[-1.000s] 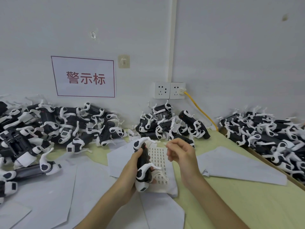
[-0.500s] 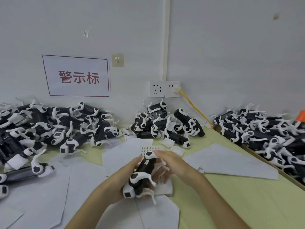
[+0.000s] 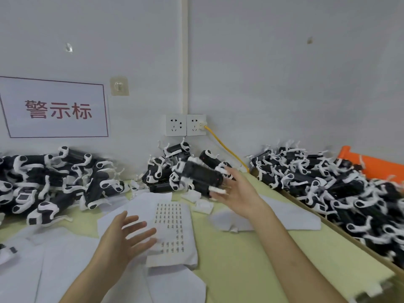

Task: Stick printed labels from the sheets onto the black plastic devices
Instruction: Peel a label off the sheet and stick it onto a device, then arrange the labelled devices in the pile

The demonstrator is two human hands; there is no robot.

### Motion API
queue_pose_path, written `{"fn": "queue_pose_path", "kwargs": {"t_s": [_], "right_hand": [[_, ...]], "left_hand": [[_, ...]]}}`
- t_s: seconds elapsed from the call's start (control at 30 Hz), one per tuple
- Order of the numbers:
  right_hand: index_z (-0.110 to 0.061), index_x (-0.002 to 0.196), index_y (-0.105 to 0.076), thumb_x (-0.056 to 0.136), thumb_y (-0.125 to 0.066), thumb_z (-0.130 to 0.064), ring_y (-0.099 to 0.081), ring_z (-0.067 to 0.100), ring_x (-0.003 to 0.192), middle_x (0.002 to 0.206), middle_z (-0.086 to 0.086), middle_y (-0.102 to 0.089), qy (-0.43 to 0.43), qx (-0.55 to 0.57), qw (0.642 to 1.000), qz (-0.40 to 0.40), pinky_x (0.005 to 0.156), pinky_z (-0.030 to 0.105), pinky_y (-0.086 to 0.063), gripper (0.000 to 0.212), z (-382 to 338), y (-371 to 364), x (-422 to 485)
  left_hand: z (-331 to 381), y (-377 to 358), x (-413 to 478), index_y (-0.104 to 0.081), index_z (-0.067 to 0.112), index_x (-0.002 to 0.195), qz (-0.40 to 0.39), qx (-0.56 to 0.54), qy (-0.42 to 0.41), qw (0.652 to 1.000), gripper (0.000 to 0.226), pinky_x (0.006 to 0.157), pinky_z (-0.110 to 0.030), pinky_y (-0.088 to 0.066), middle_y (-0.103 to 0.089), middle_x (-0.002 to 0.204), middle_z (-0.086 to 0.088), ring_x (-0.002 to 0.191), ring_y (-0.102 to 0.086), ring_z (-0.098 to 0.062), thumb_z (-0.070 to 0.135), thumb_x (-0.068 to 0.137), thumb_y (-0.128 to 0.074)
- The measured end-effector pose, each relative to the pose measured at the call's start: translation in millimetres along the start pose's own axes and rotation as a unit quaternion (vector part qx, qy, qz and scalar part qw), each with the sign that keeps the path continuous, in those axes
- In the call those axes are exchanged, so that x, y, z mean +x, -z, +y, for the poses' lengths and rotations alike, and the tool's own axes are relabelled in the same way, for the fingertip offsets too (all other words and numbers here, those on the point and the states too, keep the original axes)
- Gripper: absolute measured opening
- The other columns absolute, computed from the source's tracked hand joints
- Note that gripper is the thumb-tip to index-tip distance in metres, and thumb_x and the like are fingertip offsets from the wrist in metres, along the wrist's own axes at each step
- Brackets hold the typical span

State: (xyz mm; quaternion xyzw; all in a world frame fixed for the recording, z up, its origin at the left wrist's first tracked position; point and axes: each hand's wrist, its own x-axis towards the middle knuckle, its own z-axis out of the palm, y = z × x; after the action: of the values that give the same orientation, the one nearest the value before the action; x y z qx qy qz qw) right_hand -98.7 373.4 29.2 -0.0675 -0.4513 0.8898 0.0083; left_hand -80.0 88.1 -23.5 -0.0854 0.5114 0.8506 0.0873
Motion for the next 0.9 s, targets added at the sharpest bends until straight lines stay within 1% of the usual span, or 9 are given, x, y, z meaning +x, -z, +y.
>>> {"fn": "queue_pose_path", "kwargs": {"t_s": [0.07, 0.13, 0.23, 0.37, 0.5, 0.6, 0.67, 0.77, 0.9], "right_hand": [[0.007, 0.134, -0.046, 0.102, -0.056, -0.038, -0.063, 0.044, 0.111, 0.123, 0.029, -0.059, 0.059, 0.214, 0.975, -0.018, 0.101, 0.047, -0.052, 0.056, -41.6, 6.5, 10.3], [0.001, 0.153, -0.026, 0.106, -0.045, -0.044, -0.050, 0.050, 0.130, 0.145, 0.036, -0.043, 0.116, 0.316, 0.941, -0.041, 0.112, 0.054, -0.040, 0.068, -80.2, 6.8, 19.5], [-0.008, 0.157, -0.024, 0.108, -0.041, -0.040, -0.055, 0.046, 0.128, 0.155, 0.025, -0.038, 0.157, 0.216, 0.964, -0.012, 0.102, 0.053, -0.047, 0.061, -97.5, -0.3, 33.0], [-0.009, 0.120, -0.054, 0.102, -0.049, -0.022, -0.069, 0.033, 0.094, 0.129, 0.019, -0.062, 0.116, 0.051, 0.992, 0.027, 0.078, 0.037, -0.055, 0.022, -51.4, -4.8, 39.2], [-0.009, 0.117, -0.065, 0.102, -0.050, -0.021, -0.068, 0.024, 0.083, 0.105, 0.011, -0.072, 0.037, -0.060, 0.997, 0.037, 0.069, 0.029, -0.050, 0.025, 6.8, -2.8, 36.7], [-0.011, 0.107, -0.072, 0.100, -0.054, -0.019, -0.067, 0.021, 0.075, 0.094, 0.007, -0.075, 0.030, -0.166, 0.985, 0.049, 0.066, 0.028, -0.048, 0.020, 40.6, -10.5, 36.2], [-0.014, 0.099, -0.074, 0.100, -0.054, -0.015, -0.066, 0.019, 0.076, 0.091, 0.005, -0.075, 0.076, -0.272, 0.958, 0.039, 0.065, 0.024, -0.048, 0.020, 58.5, -15.9, 32.7], [-0.024, 0.106, -0.075, 0.100, -0.060, -0.015, -0.065, 0.006, 0.100, 0.108, -0.010, -0.072, 0.178, -0.469, 0.865, -0.024, 0.077, 0.010, -0.044, 0.018, 83.8, -24.1, 22.6], [-0.041, 0.129, -0.062, 0.093, -0.071, -0.040, -0.046, 0.000, 0.133, 0.141, -0.017, -0.053, 0.232, -0.613, 0.735, -0.171, 0.114, 0.027, -0.034, 0.038, 105.9, -47.2, 0.3]], "left_hand": [[-1.5, -2.4, -2.0, -0.057, 0.002, 0.109, -0.007, 0.010, -0.003, 1.000, 0.037, 0.049, -0.043, -0.062, -0.063, 0.114, -0.022, 0.092, -0.069, -0.044, 0.036, 0.108, -0.043], [-3.2, -3.8, -1.7, -0.058, 0.003, 0.110, -0.006, 0.021, 0.001, 1.000, 0.038, 0.050, -0.043, -0.062, -0.064, 0.114, -0.022, 0.093, -0.070, -0.044, 0.038, 0.108, -0.043], [-4.0, -2.9, 2.1, -0.059, 0.003, 0.111, 0.002, 0.022, -0.003, 1.000, 0.039, 0.050, -0.041, -0.062, -0.065, 0.114, -0.022, 0.090, -0.071, -0.043, 0.039, 0.108, -0.042], [-4.6, -2.1, 6.1, -0.061, 0.005, 0.110, 0.016, 0.042, -0.006, 0.999, 0.038, 0.050, -0.038, -0.061, -0.068, 0.113, -0.020, 0.078, -0.075, -0.038, 0.038, 0.108, -0.043], [-4.5, -4.7, 2.8, -0.062, 0.006, 0.108, 0.032, 0.066, -0.007, 0.997, 0.034, 0.049, -0.036, -0.060, -0.069, 0.110, -0.017, 0.075, -0.074, -0.035, 0.036, 0.108, -0.044], [-4.6, -6.7, -0.9, -0.063, 0.007, 0.108, 0.031, 0.123, -0.033, 0.991, 0.033, 0.054, -0.036, -0.060, -0.070, 0.108, -0.014, 0.072, -0.074, -0.030, 0.034, 0.108, -0.044], [-4.9, -10.3, -3.2, -0.062, 0.010, 0.105, 0.034, 0.180, -0.079, 0.980, 0.028, 0.059, -0.037, -0.059, -0.069, 0.107, -0.011, 0.073, -0.073, -0.028, 0.030, 0.108, -0.044], [-2.5, -11.5, -7.0, -0.063, 0.013, 0.099, 0.029, 0.257, -0.166, 0.952, 0.021, 0.062, -0.031, -0.054, -0.067, 0.104, -0.005, 0.071, -0.071, -0.016, 0.023, 0.105, -0.046], [7.8, -3.8, -7.0, -0.064, 0.015, 0.087, 0.038, 0.273, -0.261, 0.925, 0.021, 0.060, -0.025, -0.049, -0.068, 0.088, 0.007, 0.069, -0.069, -0.013, 0.016, 0.102, -0.050]]}}
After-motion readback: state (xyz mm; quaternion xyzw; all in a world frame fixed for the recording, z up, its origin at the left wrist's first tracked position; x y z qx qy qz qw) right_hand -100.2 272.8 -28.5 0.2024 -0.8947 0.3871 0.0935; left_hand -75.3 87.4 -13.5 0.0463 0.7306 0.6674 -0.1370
